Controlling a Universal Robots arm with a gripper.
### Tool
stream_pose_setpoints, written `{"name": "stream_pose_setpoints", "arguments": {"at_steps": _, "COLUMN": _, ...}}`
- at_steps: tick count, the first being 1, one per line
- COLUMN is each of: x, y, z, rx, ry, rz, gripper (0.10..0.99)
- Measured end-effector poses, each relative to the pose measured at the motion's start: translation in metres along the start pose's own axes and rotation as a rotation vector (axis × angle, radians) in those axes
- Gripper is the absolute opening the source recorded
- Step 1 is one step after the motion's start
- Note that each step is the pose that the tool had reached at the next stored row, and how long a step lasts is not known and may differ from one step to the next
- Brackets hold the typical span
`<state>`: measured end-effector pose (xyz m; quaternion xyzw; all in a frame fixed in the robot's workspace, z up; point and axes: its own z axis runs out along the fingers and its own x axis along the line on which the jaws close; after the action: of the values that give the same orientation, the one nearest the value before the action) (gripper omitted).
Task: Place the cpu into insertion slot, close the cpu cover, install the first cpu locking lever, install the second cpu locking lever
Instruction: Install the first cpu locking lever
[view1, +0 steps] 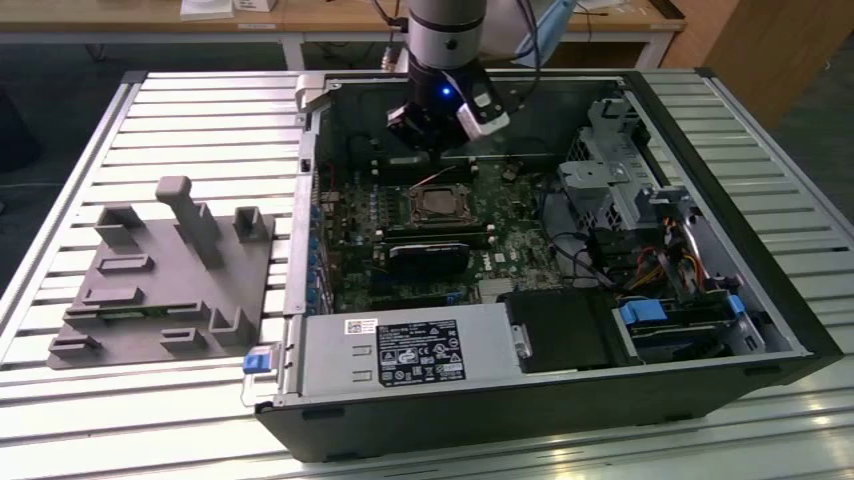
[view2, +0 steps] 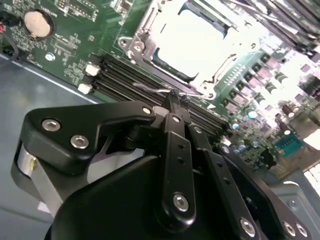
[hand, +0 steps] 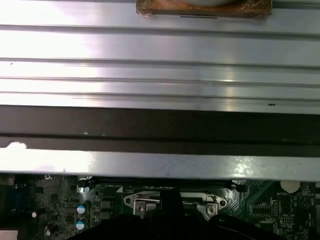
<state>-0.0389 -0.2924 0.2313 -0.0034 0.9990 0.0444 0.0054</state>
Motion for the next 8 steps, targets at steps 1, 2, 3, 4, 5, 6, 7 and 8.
{"name": "stream_pose_setpoints", "arguments": {"at_steps": 1, "x": -0.0008, "y": 0.0005, "z": 0.0006, "rx": 0.0, "ry": 0.0, "rz": 0.0, "gripper": 0.106}}
{"name": "stream_pose_setpoints", "arguments": {"at_steps": 2, "x": -0.0015, "y": 0.0009, "z": 0.0013, "rx": 0.0, "ry": 0.0001, "rz": -0.002, "gripper": 0.106}}
{"name": "stream_pose_setpoints", "arguments": {"at_steps": 3, "x": -0.0022, "y": 0.0012, "z": 0.0021, "rx": 0.0, "ry": 0.0003, "rz": -0.004, "gripper": 0.106}}
{"name": "stream_pose_setpoints", "arguments": {"at_steps": 4, "x": -0.0023, "y": 0.0012, "z": 0.0025, "rx": 0.0, "ry": 0.001, "rz": -0.012, "gripper": 0.106}}
{"name": "stream_pose_setpoints", "arguments": {"at_steps": 5, "x": -0.0023, "y": 0.0012, "z": 0.0028, "rx": 0.0, "ry": 0.0024, "rz": -0.027, "gripper": 0.106}}
{"name": "stream_pose_setpoints", "arguments": {"at_steps": 6, "x": -0.0025, "y": 0.0012, "z": 0.0031, "rx": 0.0, "ry": 0.0037, "rz": -0.042, "gripper": 0.106}}
{"name": "stream_pose_setpoints", "arguments": {"at_steps": 7, "x": -0.003, "y": 0.0012, "z": 0.0035, "rx": 0.0, "ry": 0.0043, "rz": -0.049, "gripper": 0.106}}
{"name": "stream_pose_setpoints", "arguments": {"at_steps": 8, "x": -0.0041, "y": 0.0018, "z": 0.0041, "rx": 0.0, "ry": 0.0045, "rz": -0.05, "gripper": 0.106}}
